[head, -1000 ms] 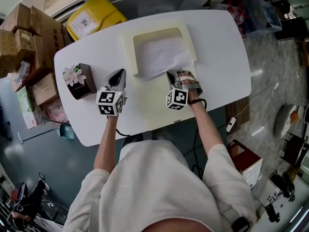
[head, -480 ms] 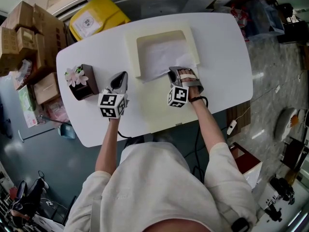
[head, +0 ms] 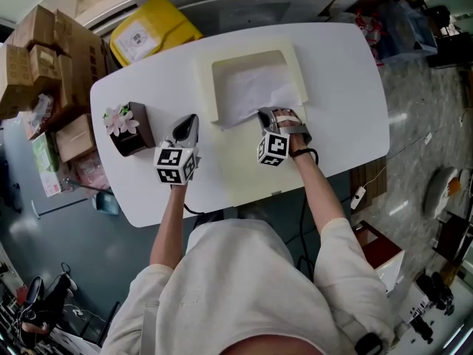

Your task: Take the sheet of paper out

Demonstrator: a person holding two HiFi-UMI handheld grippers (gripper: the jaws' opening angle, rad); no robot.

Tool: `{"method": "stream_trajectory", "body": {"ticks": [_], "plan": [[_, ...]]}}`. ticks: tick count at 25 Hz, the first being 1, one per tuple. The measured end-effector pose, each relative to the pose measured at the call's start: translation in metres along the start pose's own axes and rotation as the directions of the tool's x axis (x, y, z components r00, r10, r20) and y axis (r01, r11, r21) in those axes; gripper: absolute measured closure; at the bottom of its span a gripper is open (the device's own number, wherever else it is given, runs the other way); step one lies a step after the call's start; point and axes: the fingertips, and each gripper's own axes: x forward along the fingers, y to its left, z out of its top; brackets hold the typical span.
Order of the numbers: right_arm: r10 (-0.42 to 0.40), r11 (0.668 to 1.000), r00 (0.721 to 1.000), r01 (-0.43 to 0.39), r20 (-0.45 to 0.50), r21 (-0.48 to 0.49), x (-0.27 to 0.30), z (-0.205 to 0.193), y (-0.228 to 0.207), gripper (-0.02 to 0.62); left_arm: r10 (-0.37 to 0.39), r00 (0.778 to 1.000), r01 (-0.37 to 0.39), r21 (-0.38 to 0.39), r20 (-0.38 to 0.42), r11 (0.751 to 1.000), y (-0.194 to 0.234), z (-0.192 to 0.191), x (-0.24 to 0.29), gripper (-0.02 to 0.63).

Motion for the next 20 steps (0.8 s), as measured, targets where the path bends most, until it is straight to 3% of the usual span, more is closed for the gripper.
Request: {"method": "stream_trajectory", "body": {"ticks": [20], "plan": [[-0.107, 0.986, 0.994, 0.104, 0.018, 0.133, -0.087, -0.001, 0.020, 0.591, -0.034, 0.996, 0.028, 0.073, 0.088, 0.997, -0.035, 0.047, -0.017, 0.606]]}}
